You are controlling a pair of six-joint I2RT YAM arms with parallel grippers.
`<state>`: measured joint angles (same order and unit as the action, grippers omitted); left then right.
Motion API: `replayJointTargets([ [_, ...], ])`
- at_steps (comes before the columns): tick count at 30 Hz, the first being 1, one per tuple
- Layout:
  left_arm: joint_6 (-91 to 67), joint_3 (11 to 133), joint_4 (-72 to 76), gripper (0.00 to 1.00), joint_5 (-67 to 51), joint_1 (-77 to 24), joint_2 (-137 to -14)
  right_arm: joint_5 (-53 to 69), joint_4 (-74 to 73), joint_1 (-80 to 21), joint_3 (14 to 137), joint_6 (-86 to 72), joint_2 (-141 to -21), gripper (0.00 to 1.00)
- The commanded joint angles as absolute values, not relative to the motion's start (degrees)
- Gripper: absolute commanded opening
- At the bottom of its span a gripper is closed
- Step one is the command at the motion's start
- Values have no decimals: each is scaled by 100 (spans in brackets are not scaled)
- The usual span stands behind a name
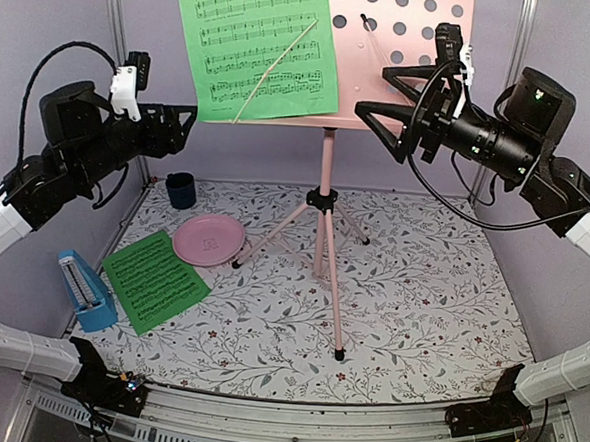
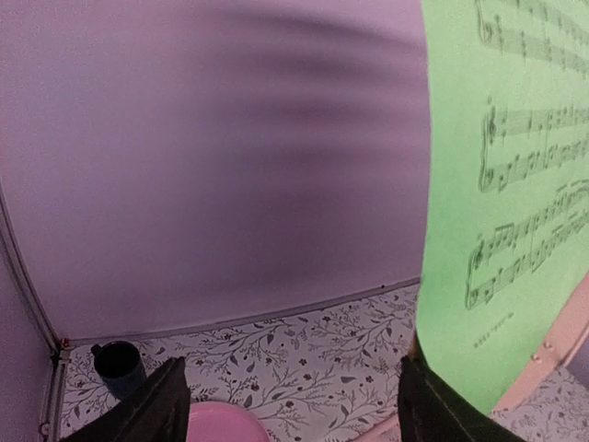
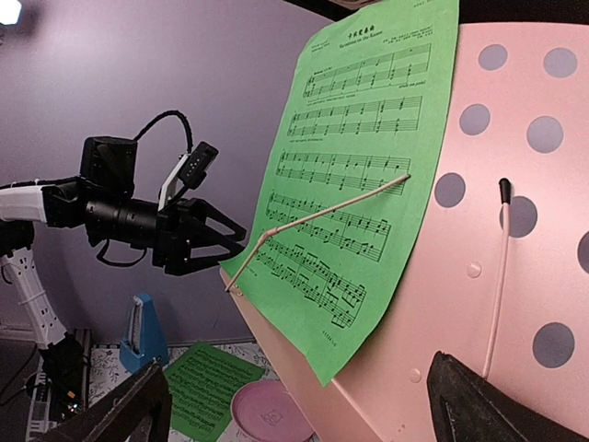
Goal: Set up the instrument practice props
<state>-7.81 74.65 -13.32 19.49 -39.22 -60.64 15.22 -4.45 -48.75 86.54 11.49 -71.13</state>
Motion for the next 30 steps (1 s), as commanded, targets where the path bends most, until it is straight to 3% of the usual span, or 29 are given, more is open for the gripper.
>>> replayJointTargets([
  [1,-869,6977,-964,75,678,-3718,-5646,1741,-496,-4910,8431,911,-6983,98],
  [9,-1580,6828,-1796,71,778,-3157,-5899,2150,-378,-4906,7879,547,-6950,94],
  [21,-3058,4861,-2264,74,436,-2672,-6204,2298,59,-4905,6979,111,-7048,93],
  [30,-3501,3896,-2294,72,1135,-2672,-6508,2460,478,-4910,6473,-244,-7110,91],
])
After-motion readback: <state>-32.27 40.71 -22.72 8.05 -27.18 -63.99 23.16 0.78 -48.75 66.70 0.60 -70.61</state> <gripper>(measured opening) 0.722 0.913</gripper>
